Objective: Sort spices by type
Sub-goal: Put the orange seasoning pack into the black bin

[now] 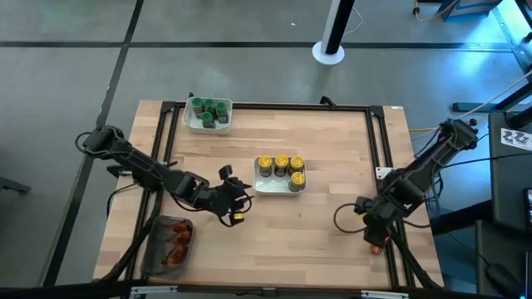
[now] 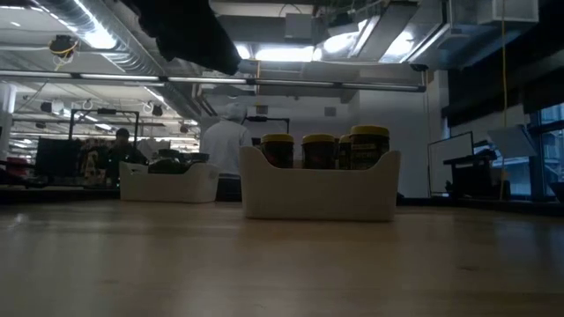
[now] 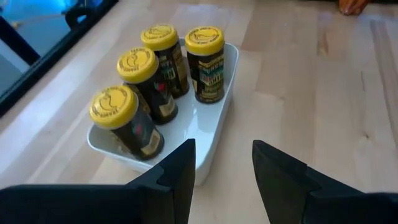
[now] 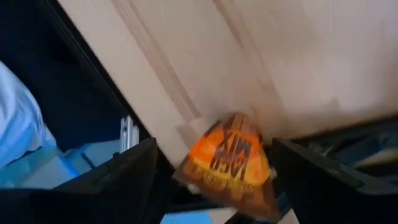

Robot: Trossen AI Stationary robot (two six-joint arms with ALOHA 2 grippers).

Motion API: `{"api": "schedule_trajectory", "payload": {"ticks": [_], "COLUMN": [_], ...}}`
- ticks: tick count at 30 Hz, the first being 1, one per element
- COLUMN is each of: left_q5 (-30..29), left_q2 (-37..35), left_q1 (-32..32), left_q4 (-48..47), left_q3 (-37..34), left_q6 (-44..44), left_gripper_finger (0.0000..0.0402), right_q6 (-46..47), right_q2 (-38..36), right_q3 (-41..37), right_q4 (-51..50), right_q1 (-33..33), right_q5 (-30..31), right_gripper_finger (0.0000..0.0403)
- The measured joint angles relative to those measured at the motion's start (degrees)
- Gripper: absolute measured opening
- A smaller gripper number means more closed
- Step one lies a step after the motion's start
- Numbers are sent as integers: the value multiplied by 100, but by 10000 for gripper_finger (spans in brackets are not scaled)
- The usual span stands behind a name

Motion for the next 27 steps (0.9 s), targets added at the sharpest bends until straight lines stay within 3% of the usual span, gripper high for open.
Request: {"api": "schedule_trajectory", "payload": {"ticks": [4, 13, 27], "left_q5": [-2, 0, 2], "left_q2": [0, 0, 0], "left_q1": [73, 202, 217], "left_q4": [99, 89, 86], "left_q3": [2, 1, 2], "left_q6": [189, 280, 268], "left_gripper_finger": [143, 143, 143], "right_q6": [376, 611, 136], "right_q2": [0, 75, 941], "right_q3": [0, -1, -2], "right_q4": [-2, 304, 2], "right_q1": [292, 1286, 2448], "right_q5": [-98, 475, 791], "right_gripper_finger": [314, 314, 314]}}
